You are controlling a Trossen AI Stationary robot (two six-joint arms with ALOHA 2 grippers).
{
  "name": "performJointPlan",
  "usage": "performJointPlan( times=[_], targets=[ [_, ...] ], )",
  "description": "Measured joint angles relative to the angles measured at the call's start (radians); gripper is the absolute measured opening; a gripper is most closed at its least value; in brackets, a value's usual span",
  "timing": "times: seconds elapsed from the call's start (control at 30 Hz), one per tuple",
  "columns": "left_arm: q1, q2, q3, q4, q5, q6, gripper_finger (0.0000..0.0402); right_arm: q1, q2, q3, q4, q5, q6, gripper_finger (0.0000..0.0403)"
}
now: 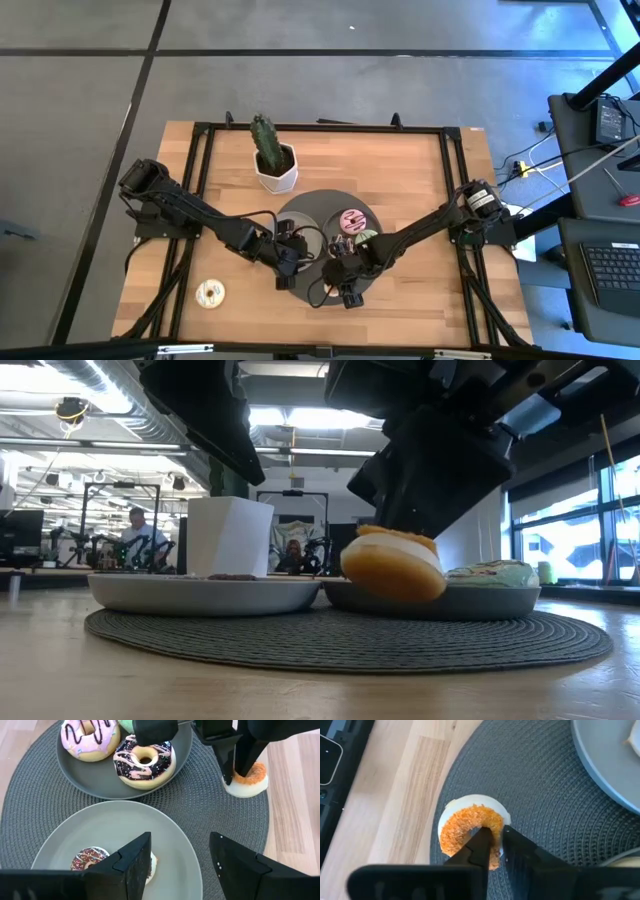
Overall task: Pick & Place donuts
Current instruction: Put the small yellow donut on the gray plate
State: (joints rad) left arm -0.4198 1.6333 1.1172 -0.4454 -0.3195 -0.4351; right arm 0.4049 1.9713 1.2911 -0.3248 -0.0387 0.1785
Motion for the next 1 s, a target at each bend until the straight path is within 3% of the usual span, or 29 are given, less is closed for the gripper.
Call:
performJointPlan(
  times=[0.27, 0.53, 0.73, 1.0],
  targets=[
    [0.0, 0.0, 0.0, 0.0, 0.0, -0.006, 0.0196, 0.0, 0.0, 0.0, 0.0, 0.0, 0.0, 0.0099],
    [-0.02, 0.021, 0.001, 0.066, 0.004, -0.074, 0.0196, 0.0, 0.0, 0.0, -0.001, 0.0, 0.0, 0.0117],
    [-0.068, 0.082, 0.001, 0.172, -0.073, -0.132, 0.0196, 0.0, 0.0, 0.0, -0.001, 0.026, 0.0, 0.0118],
    [-0.139, 0.177, 0.001, 0.225, -0.234, -0.327, 0.0196, -0.001, 0.0, -0.001, -0.001, 0.027, 0.0, 0.0118]
  ],
)
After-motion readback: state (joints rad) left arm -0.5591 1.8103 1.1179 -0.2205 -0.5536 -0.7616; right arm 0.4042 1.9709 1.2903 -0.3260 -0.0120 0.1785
